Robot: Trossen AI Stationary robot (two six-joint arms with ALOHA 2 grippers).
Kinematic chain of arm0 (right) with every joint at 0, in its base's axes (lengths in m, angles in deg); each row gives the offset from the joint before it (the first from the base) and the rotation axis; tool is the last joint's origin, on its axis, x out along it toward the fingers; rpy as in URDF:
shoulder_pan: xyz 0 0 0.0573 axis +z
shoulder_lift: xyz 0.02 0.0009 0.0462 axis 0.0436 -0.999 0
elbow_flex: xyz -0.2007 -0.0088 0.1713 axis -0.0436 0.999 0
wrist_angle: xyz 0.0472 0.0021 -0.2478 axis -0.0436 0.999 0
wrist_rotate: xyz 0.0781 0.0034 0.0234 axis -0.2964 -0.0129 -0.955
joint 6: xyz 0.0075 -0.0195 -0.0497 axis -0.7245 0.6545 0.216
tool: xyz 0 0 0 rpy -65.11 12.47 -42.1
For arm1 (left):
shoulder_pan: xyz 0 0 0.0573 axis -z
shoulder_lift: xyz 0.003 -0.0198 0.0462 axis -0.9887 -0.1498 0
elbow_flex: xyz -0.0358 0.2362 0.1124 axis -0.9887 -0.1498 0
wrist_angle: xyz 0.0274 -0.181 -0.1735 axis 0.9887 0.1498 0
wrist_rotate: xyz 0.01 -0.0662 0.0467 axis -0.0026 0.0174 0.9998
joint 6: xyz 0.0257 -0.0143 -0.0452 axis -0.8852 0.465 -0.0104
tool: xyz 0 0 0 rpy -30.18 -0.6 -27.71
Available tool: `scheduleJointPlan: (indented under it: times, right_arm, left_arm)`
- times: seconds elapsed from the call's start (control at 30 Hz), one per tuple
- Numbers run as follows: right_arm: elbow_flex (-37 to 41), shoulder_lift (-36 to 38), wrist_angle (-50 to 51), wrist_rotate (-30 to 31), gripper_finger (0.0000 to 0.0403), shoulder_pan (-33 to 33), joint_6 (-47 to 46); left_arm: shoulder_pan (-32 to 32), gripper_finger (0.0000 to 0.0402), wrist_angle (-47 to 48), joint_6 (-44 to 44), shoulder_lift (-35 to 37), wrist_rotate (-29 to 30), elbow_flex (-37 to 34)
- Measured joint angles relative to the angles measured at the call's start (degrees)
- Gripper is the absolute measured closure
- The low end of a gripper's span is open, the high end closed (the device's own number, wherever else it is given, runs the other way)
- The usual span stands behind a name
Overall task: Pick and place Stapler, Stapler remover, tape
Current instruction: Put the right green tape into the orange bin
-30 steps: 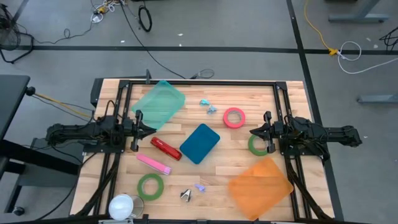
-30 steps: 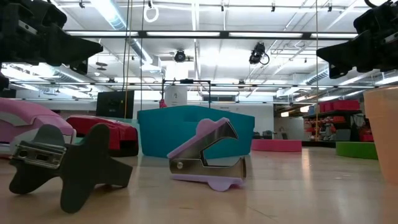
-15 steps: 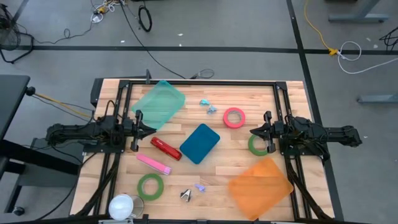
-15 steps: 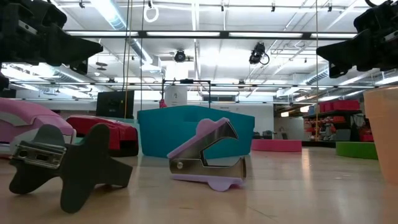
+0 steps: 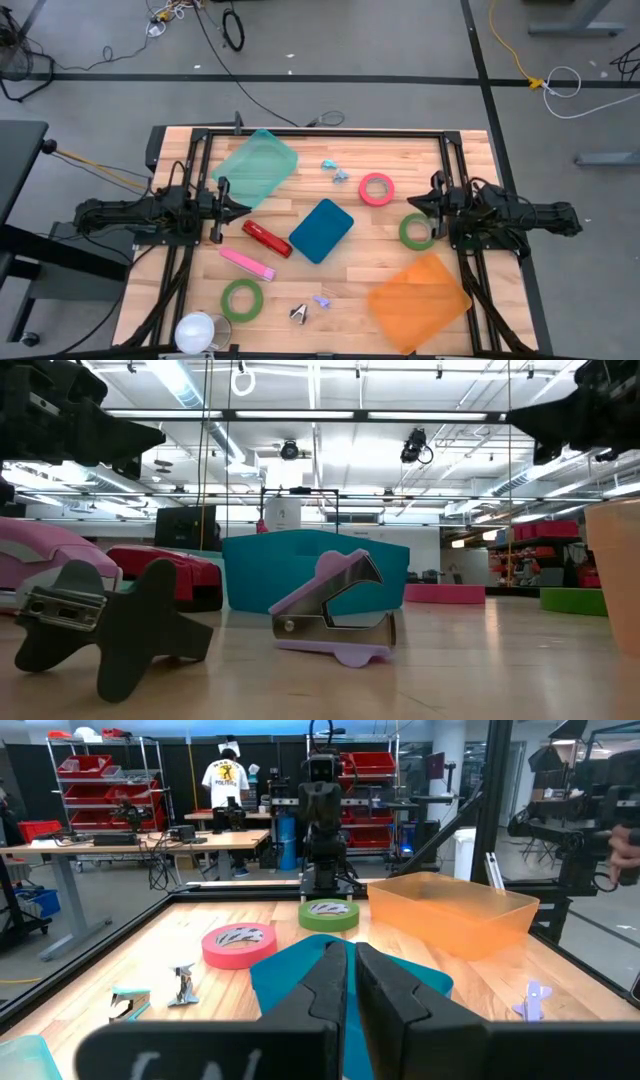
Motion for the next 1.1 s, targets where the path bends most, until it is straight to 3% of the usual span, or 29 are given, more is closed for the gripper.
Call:
scheduleJointPlan:
  times: [0.37,1.1]
  right_arm:
    - [-7.06,-2.68,1.71,1.24,0.0392,0.00,-0.16]
    - [-30.29,-22.80,8.22,1.22,0.0392,0.01,-4.93]
  left_arm:
    - [0.00,0.0372,0.00,0.00,0.00,0.00,-0.01]
    - [0.01,0.0372,-0.01,-0.01,-0.02,-0.02,-0.01]
